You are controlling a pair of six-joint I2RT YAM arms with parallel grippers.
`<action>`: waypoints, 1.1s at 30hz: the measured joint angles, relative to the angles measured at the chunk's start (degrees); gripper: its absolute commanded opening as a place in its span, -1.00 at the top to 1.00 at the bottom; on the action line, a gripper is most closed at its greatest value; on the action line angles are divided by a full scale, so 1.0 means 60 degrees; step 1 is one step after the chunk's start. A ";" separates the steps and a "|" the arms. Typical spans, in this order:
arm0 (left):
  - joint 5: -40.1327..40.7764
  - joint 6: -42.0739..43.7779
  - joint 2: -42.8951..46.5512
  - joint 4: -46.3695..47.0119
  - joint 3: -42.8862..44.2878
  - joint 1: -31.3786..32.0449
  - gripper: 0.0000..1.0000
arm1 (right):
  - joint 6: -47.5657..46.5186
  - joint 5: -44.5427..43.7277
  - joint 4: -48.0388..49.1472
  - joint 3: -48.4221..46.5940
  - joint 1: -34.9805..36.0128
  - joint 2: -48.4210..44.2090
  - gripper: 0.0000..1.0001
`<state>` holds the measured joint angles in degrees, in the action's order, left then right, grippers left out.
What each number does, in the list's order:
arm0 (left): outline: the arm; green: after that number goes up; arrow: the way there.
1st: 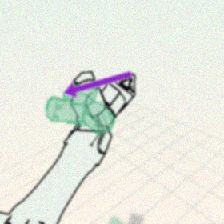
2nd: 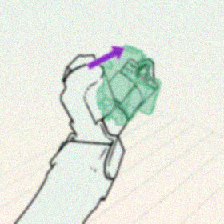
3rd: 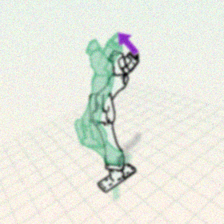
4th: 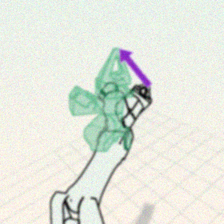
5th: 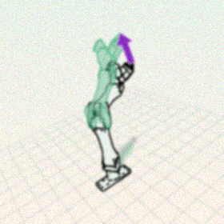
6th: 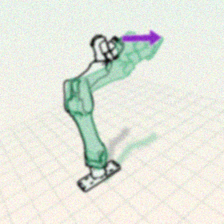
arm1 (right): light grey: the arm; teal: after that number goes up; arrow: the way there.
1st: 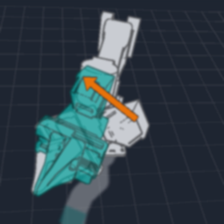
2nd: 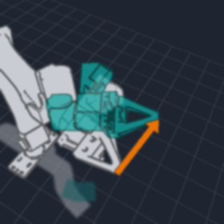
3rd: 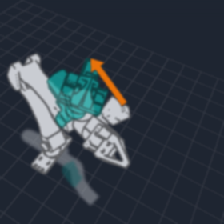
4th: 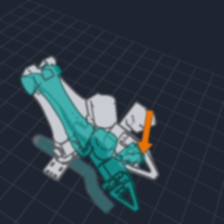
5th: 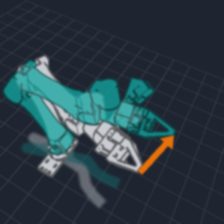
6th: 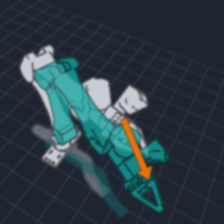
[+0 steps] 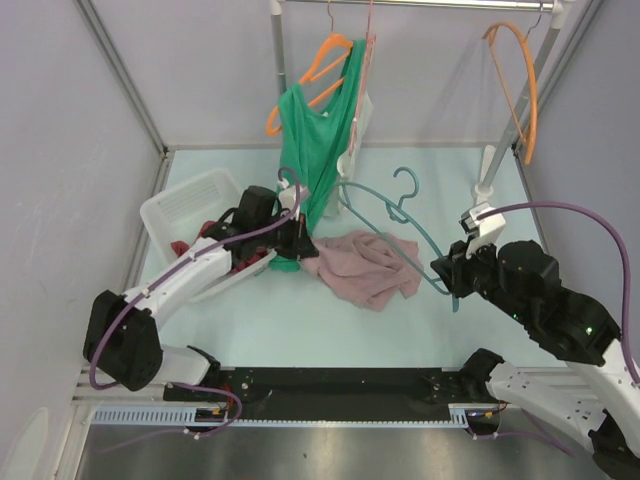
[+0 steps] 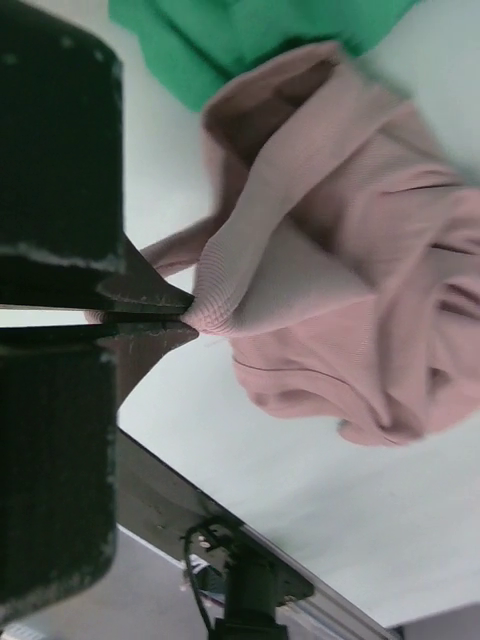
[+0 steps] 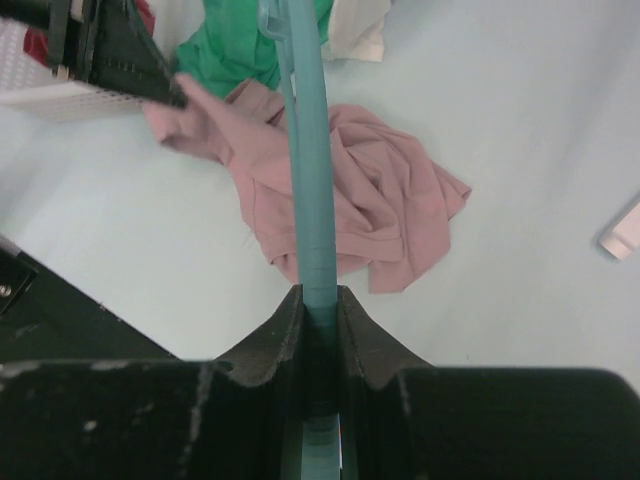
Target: Place the tank top on the hanger
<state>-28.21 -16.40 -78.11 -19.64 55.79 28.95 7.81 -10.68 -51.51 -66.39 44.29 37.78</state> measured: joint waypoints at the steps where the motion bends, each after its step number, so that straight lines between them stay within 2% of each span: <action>1: 0.0076 0.0047 0.0026 -0.0131 0.0328 -0.0011 1.00 | -0.0025 0.0106 -0.0098 -0.0084 0.0000 -0.0018 1.00; 6: 0.0627 0.0342 0.0036 -0.0302 0.1636 -0.0222 1.00 | -0.0073 0.0481 -0.0962 -0.0896 0.0000 -0.0036 1.00; 17: 0.1213 0.0408 0.0047 -0.0306 0.1005 -0.0794 1.00 | -0.0146 0.1526 -0.2776 -0.1661 -0.0007 0.0066 1.00; 24: 0.1271 0.0408 0.0117 -0.0324 0.0922 -0.0907 1.00 | -0.0178 0.2561 -0.2954 -0.1836 -0.0007 0.0492 1.00; 33: 0.1147 0.0404 0.0211 -0.0321 0.0838 -0.1020 1.00 | -0.0146 0.2816 -0.2605 -0.1009 -0.0007 0.0503 1.00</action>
<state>-21.32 -13.98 -76.84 -21.56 60.82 22.83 6.94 6.22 -67.13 -72.44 44.25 40.80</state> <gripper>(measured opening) 0.016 0.178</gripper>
